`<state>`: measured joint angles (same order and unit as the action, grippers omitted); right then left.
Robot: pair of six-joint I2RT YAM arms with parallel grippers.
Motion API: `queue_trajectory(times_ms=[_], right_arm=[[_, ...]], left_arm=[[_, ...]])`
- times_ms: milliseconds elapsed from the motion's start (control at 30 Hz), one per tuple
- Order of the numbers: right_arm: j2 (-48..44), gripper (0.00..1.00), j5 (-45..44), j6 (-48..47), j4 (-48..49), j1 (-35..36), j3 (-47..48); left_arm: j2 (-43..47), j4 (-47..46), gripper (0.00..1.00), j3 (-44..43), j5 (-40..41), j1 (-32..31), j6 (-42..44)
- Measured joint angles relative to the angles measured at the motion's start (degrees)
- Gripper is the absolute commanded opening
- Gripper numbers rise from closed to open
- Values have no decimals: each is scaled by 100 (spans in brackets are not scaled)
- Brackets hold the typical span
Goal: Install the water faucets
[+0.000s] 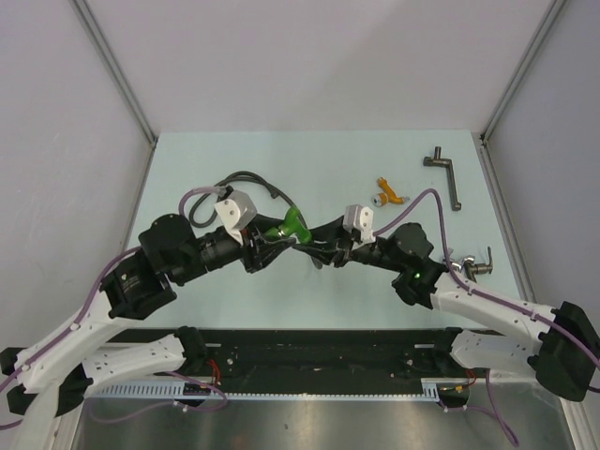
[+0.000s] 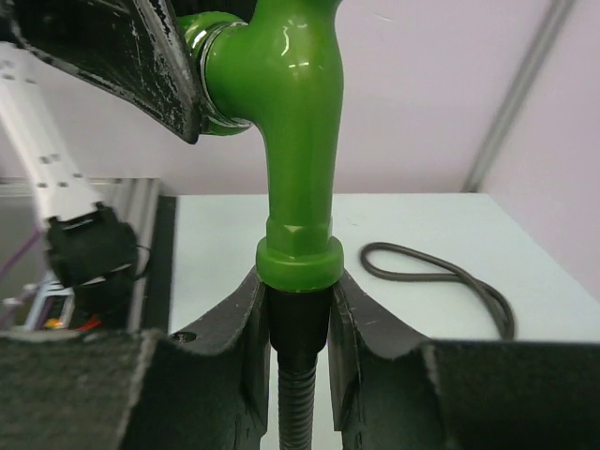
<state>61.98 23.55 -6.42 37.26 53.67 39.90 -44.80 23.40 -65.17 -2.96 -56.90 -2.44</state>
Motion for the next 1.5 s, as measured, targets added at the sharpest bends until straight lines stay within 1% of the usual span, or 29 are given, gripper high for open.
queue_trajectory(times_ms=[133,167,200,333,433,500,567,600,633,700,733,767,800,833,900,967,1067,1167,1200,1233,1333,1400,1500], right_arm=[[170,0,1285,787,557,-466,-24],[293,0,1690,1088,848,-584,-24],[376,0,1917,1279,1051,-638,-24],[973,0,3071,2498,2409,-835,-26],[1281,0,3521,3224,3077,-866,-24],[1405,0,3724,3547,3327,-896,-24],[1438,0,3842,3716,3445,-968,-24],[1438,0,3886,3777,3475,-1010,-24],[1438,0,3893,3792,3497,-1036,-24],[1436,0,3901,3766,3508,-1106,-24],[1432,0,3908,3742,3491,-1145,-24],[1419,0,3908,3689,3418,-1174,-24],[1388,0,3880,3578,3276,-1207,-24],[1368,0,3860,3491,3178,-1235,-24],[1268,0,3733,3191,2747,-1320,-24],[1130,0,3519,2776,2142,-1392,-7],[940,0,2942,2065,992,-1432,146],[828,0,1982,1388,-140,-1440,387],[820,0,1539,1169,-544,-1440,481],[813,0,1215,1034,-793,-1440,538],[820,0,142,671,-1582,-1478,667],[874,0,-286,605,-1875,-1539,699],[1095,0,-780,603,-2245,-1674,763]], left_arm=[[-72,103,0,-155,-507,63,221],[-85,142,0,-205,-667,90,302],[-90,168,0,-238,-820,107,365],[-63,328,0,-293,-1379,166,595],[-50,431,4,-293,-1644,195,640],[-57,468,6,-280,-1727,219,654],[-50,431,21,-208,-1735,247,658],[-39,400,32,-170,-1735,264,664],[-26,363,52,-144,-1727,275,669],[28,236,69,-37,-1670,295,702],[70,203,79,28,-1655,306,715],[127,179,84,103,-1589,313,734],[205,155,88,190,-1480,323,734],[258,151,95,234,-1397,332,754],[415,85,100,343,-1143,354,745],[590,-15,100,481,-837,380,750],[861,-179,100,719,-153,422,739],[1154,-398,100,988,649,522,669],[1255,-490,100,1110,977,597,590],[1311,-520,100,1178,1165,660,557],[1611,-697,100,1574,1766,1113,332],[1781,-763,100,1768,1906,1419,212],[2092,-828,100,2059,2026,2087,-13]])
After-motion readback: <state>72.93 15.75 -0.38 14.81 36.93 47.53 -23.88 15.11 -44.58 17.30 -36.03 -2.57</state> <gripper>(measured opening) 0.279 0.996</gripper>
